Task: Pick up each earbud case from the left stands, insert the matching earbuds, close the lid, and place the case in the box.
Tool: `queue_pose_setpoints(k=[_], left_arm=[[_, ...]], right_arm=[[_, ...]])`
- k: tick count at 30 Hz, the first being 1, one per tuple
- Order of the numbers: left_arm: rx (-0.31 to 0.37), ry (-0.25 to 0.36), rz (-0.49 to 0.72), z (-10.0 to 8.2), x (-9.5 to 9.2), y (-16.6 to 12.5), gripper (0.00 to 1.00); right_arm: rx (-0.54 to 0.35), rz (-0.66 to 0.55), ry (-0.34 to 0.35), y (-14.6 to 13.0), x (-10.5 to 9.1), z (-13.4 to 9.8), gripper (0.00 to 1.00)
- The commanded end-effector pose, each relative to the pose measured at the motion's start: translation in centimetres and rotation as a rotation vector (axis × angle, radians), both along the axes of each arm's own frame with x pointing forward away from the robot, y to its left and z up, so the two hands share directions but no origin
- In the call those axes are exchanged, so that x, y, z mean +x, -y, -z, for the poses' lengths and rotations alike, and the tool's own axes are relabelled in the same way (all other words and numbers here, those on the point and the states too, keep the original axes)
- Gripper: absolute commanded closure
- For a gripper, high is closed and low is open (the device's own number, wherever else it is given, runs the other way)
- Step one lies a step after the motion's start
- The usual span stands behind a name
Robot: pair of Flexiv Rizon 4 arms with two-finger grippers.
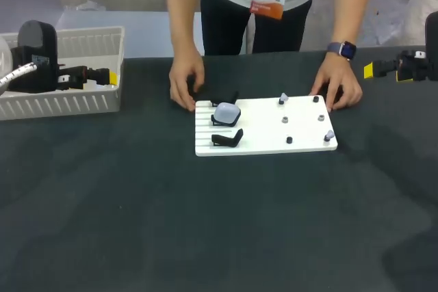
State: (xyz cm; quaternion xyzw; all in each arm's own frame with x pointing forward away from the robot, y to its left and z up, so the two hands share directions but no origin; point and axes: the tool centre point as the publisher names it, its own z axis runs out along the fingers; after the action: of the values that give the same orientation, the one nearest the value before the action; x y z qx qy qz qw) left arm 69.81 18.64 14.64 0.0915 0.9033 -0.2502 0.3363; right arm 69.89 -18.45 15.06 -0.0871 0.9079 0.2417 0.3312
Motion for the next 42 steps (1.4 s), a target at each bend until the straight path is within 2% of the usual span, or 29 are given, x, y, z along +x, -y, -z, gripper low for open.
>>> queue_pose_setpoints(k=[1,3,5,6,7,10,11,13,14,19,21,25,26,42], left_arm=[[0.003,0.017,0.048,-0.1,0.2,0.4,0.00],[-0.005,0.057,0.111,-0.1,0.3,0.6,0.00],[0.005,0.122,0.184,-0.1,0.2,0.7,0.00],[-0.017,0.162,0.213,-0.1,0.1,0.8,0.00],[-0.003,0.174,0.244,-0.1,0.1,0.7,0.00],[-0.012,0.287,0.430,0.2,0.4,1.2,0.00],[-0.025,0.297,0.459,0.5,0.5,1.2,0.00],[0.025,0.359,0.550,0.7,0.7,1.6,0.00],[0.025,0.365,0.561,0.7,0.7,1.7,0.00],[0.008,0.511,0.774,0.2,0.1,2.6,0.00],[0.034,0.539,0.851,0.3,0.0,3.2,0.00],[0.065,0.572,0.988,0.2,-0.4,5.0,0.00],[0.091,0.561,1.005,0.1,-0.6,5.6,0.00],[0.091,0.561,1.005,0.1,-0.6,5.6,0.00]], right_arm=[[0.001,-0.002,0.000,0.0,0.1,0.1,0.00],[0.001,-0.002,0.000,0.0,0.1,0.1,0.00],[0.001,-0.002,0.000,0.0,0.1,0.1,0.00],[0.001,-0.002,0.000,0.0,0.1,0.1,0.00],[0.001,-0.002,0.000,0.0,0.1,0.1,0.00],[0.001,-0.002,0.000,0.0,0.1,0.1,0.00],[0.001,-0.002,0.000,0.0,0.1,0.1,0.00],[0.001,-0.002,0.000,0.0,0.1,0.1,0.00],[0.001,-0.002,0.000,0.0,0.1,0.1,0.00],[0.001,-0.002,0.000,0.0,0.1,0.1,0.00],[0.001,-0.002,0.000,0.0,0.1,0.1,0.00],[0.001,-0.002,0.000,0.0,0.1,0.1,0.00],[0.001,-0.002,0.000,0.0,0.1,0.1,0.00],[0.001,-0.002,0.000,0.0,0.1,0.1,0.00]])
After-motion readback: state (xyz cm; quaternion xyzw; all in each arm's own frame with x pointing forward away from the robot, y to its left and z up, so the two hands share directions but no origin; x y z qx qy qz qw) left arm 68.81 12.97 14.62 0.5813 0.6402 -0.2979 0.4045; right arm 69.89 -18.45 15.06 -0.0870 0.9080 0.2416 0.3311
